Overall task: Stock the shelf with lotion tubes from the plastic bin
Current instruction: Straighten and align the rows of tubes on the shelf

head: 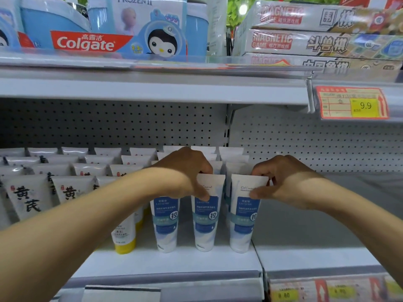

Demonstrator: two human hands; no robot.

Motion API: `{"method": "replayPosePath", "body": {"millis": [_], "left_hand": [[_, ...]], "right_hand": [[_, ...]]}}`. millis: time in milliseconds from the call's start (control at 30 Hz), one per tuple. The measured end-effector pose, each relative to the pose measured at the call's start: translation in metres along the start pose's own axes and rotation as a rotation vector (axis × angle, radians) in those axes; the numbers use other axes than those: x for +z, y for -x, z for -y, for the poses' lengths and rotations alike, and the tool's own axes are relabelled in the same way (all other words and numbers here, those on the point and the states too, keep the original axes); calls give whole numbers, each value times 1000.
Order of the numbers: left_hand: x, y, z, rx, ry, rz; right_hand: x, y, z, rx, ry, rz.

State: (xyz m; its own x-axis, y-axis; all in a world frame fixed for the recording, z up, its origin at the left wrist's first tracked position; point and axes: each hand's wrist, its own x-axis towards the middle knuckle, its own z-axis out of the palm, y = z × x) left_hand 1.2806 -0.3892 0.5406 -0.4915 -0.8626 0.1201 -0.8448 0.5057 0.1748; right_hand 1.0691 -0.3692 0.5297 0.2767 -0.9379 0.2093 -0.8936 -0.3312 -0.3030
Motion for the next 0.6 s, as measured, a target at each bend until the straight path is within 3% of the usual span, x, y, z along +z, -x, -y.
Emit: {"method": "replayPosePath", "body": {"millis": [267, 467, 600], "left_hand": [[-1, 1, 2, -13, 56, 36], [-28, 23, 20, -46, 127, -84], [-42, 40, 42, -72, 130, -120]], "right_hand": [[1, 5, 3, 14, -28, -6], [-4, 11, 13, -33, -106, -206], [-5, 3, 37, -75, -57, -138]]}}
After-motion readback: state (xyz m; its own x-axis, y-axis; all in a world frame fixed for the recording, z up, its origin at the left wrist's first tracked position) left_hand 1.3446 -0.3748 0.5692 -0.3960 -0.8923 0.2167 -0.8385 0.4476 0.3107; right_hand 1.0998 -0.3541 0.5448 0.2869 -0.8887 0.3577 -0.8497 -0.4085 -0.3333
